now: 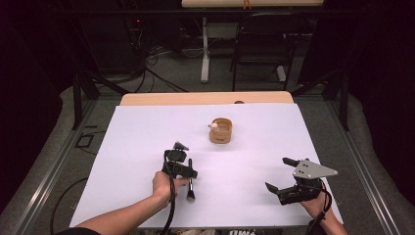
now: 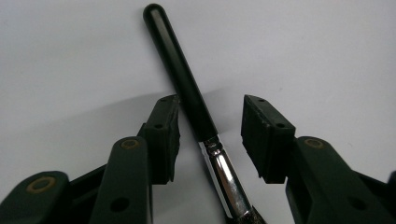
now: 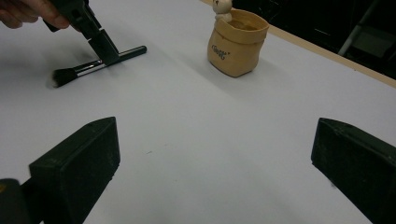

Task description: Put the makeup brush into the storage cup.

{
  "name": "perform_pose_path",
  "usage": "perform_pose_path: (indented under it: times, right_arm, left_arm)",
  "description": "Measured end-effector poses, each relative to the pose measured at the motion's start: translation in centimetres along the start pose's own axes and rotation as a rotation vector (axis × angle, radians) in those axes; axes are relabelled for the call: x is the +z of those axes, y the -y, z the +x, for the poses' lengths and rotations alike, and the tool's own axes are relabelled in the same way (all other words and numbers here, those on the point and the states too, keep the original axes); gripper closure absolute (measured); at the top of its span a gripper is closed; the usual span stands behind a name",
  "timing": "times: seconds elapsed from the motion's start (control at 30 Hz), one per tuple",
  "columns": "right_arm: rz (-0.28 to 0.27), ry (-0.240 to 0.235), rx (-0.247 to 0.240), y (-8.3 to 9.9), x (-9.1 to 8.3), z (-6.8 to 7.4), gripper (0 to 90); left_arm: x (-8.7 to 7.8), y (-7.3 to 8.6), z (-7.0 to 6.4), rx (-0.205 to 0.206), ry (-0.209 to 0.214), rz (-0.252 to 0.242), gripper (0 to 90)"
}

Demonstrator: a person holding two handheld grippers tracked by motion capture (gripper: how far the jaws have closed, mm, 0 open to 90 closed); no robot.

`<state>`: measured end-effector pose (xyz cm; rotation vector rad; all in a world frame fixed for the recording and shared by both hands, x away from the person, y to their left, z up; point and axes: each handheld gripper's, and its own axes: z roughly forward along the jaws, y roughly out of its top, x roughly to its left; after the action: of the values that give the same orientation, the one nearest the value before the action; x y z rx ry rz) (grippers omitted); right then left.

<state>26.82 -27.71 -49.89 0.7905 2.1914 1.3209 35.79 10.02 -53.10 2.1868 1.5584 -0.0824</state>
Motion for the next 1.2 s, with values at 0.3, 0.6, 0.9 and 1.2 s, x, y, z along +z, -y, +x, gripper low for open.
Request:
perform_pose_path:
  times: [0.3,0.6,0.9,1.2]
  right_arm:
    - [0.002,0.001,-0.001,0.0,0.0,0.0,0.7]
    - [0.003,0.0,-0.001,0.0,0.0,0.0,0.8]
    - [0.001,0.0,0.001,0.0,0.0,0.0,0.9]
    - [0.003,0.002,0.005,0.0,0.0,0.0,1.9]
  left_arm:
    - [0.0,0.2,-0.1,0.004,-0.025,-0.008,65.9]
    - [0.2,0.5,-0.6,0.033,-0.066,-0.026,69.0]
    - [0.3,0.6,-1.1,0.081,-0.115,-0.024,70.7]
    - [0.4,1.0,-1.3,0.125,-0.152,-0.044,78.7]
